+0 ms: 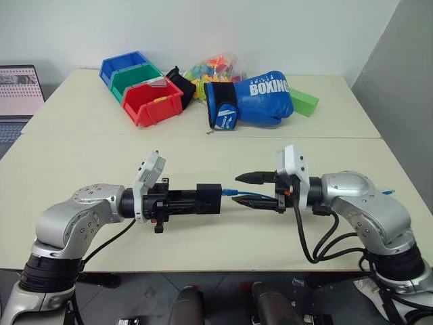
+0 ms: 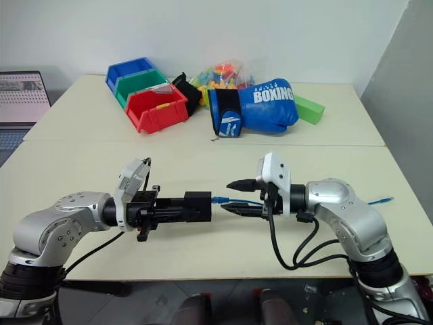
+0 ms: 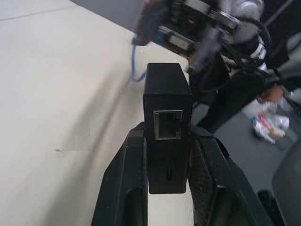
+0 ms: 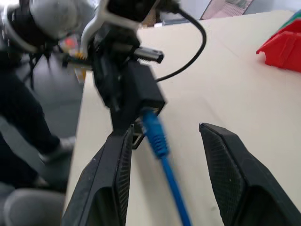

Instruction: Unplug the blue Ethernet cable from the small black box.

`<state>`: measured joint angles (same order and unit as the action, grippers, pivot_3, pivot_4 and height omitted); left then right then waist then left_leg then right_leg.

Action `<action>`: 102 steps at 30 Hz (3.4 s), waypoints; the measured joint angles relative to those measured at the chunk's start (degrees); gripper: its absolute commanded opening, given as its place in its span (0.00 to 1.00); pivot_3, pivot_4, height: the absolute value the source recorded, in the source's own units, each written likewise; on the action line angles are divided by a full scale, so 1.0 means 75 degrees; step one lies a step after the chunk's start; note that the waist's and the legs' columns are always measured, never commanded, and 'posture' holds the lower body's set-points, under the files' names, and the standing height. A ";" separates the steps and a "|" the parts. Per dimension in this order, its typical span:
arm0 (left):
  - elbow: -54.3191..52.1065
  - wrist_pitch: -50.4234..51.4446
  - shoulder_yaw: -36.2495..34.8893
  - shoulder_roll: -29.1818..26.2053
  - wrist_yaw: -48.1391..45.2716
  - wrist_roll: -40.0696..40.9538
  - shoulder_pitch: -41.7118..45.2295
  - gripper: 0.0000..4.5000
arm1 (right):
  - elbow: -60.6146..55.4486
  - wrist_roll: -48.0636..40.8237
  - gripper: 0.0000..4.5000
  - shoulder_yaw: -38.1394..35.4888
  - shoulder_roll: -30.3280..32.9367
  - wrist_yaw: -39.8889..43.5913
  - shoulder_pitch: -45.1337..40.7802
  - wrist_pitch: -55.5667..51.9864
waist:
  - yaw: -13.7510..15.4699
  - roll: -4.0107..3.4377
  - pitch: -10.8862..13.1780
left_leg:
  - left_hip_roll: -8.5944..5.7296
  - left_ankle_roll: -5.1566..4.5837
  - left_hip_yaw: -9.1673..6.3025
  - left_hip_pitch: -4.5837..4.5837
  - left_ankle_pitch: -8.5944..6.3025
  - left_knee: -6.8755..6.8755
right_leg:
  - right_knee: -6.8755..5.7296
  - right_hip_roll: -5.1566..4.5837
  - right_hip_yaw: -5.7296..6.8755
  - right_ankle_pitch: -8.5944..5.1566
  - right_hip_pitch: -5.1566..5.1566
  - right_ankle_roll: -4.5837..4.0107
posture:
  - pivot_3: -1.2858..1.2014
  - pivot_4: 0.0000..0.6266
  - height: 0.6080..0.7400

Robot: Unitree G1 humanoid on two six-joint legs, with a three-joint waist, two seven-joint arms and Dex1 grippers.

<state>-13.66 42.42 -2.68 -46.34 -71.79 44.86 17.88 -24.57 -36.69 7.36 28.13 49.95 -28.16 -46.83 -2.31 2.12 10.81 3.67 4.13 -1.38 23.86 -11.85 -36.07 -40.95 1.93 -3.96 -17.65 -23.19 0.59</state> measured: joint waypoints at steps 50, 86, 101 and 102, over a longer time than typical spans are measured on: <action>-0.0099 -0.0052 0.0005 -0.0066 -0.0032 -0.0096 0.0013 0.17 | 0.0624 -0.0925 0.02 0.0218 -0.0441 0.0105 -0.0241 -0.1072 | -0.0008 -0.0002 0.0001 | 0.0001 -0.0001 0.0001 0.0003 -0.0001 0.0003 | 0.0006 0.0002 0.0004 -0.0013 -0.0005 0.0022 | 0.52 0.24 1.00; 0.0440 -0.1430 -0.1028 0.0479 0.1422 -0.1210 -0.1361 0.17 | 1.0596 0.4858 0.33 0.0988 -0.3025 -0.3778 -0.4082 0.5428 | -0.0137 -0.0007 0.0008 | -0.0001 0.0000 0.0019 0.0014 -0.0001 0.0017 | 0.0011 -0.0009 -0.0011 0.0011 -0.0024 -0.0019 | 0.52 0.24 1.00; 0.2876 -0.4460 -0.1039 0.2021 0.4331 -0.3672 0.0097 0.17 | 0.4544 0.3136 0.99 0.0466 -0.1382 -0.0715 -0.1745 0.2781 | 0.0079 -0.0022 0.0016 | -0.0004 -0.0001 0.0001 0.0023 -0.0001 0.0011 | 0.0011 -0.0013 0.0001 0.0011 -0.0016 -0.0018 | 0.52 0.24 1.00; 0.3358 -0.4839 -0.1101 0.2054 0.4676 -0.3916 0.0325 0.17 | 0.3737 0.2903 0.99 0.0524 -0.1171 -0.0500 -0.1560 0.2367 | 0.0085 -0.0017 0.0013 | -0.0001 -0.0001 -0.0003 0.0025 -0.0001 0.0008 | 0.0012 -0.0012 0.0001 0.0011 -0.0016 -0.0018 | 0.52 0.24 1.00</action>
<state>11.53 6.13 -10.94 -30.93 -36.73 15.50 20.32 3.46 -14.92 11.28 19.35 46.21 -39.86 -29.08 -1.68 1.99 10.91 3.66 4.12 -1.40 24.05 -11.86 -36.02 -40.86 1.84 -3.95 -17.57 -23.31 0.46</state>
